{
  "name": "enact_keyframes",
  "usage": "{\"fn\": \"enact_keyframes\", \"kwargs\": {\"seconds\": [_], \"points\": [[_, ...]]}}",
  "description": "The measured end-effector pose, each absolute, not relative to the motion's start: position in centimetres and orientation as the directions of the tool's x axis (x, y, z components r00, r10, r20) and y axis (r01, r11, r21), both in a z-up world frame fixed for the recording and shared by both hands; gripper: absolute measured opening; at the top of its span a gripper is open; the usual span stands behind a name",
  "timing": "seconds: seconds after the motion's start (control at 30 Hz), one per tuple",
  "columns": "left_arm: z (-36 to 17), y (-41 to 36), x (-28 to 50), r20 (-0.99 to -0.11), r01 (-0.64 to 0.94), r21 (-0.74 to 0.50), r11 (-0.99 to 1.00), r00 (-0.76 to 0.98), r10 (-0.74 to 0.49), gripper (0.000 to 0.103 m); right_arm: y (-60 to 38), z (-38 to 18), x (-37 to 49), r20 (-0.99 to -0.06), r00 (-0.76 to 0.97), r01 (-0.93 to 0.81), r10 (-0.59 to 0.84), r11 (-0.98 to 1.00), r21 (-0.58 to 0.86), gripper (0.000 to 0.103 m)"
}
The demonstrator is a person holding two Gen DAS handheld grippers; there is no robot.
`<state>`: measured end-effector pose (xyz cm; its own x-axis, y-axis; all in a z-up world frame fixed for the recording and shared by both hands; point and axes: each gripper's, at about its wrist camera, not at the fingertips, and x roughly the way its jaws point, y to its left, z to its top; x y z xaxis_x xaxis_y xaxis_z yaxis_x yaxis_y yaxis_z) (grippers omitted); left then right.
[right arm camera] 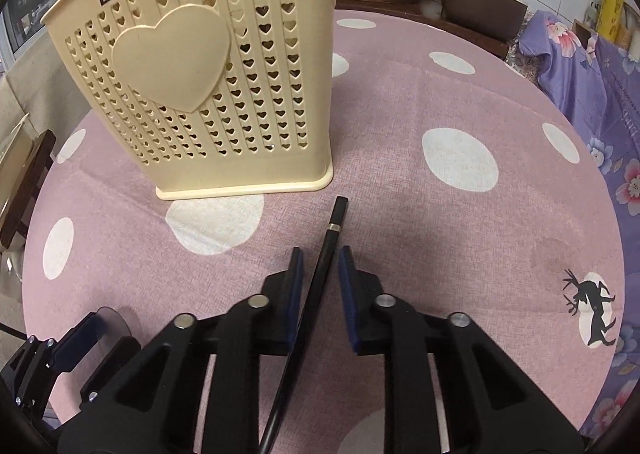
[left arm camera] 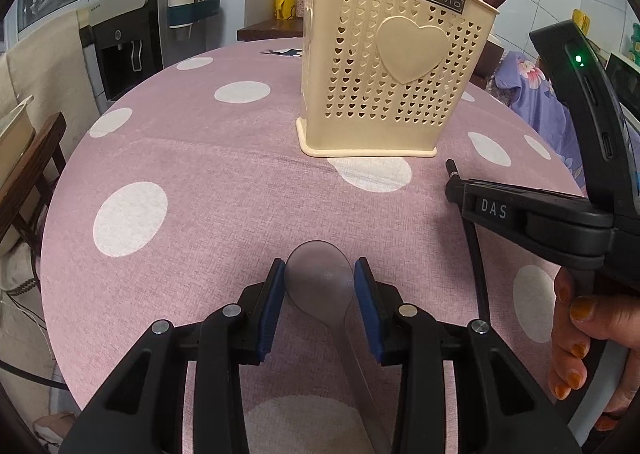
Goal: Organize utensils
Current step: 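Close left tool on the plastic spoon while right tool closes on the black chopstick, then lift and carry the plastic spoon and black chopstick toward the beige holder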
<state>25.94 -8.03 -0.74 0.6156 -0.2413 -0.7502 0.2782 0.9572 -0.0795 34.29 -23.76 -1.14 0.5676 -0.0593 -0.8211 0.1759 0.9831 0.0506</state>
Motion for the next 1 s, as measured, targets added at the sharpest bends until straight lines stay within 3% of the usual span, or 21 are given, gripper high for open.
{"fn": "enact_keyframes", "kwargs": {"seconds": [0.33,0.57,0.77,1.0], "points": [[-0.7,-8.3,25.8,-0.75,0.264,-0.077,0.961,0.62,-0.231,0.041,-24.6,-1.0,34.1,-0.82,0.572,0.141,0.006,0.984,0.106,0.009],[-0.7,-8.2,25.4,-0.754,0.252,-0.083,0.964,0.617,-0.226,0.051,-25.2,-1.0,32.9,-0.816,0.573,0.121,0.081,0.976,0.183,0.008],[-0.7,-7.4,24.6,-0.748,0.22,-0.113,0.969,0.623,-0.229,0.059,-25.2,-1.0,32.1,-0.811,0.579,0.111,0.088,0.977,0.185,0.008],[-0.7,-7.9,24.3,-0.748,0.204,-0.094,0.975,0.632,-0.204,0.061,-24.9,-1.0,31.8,-0.804,0.591,0.104,0.071,0.981,0.163,0.008]]}}
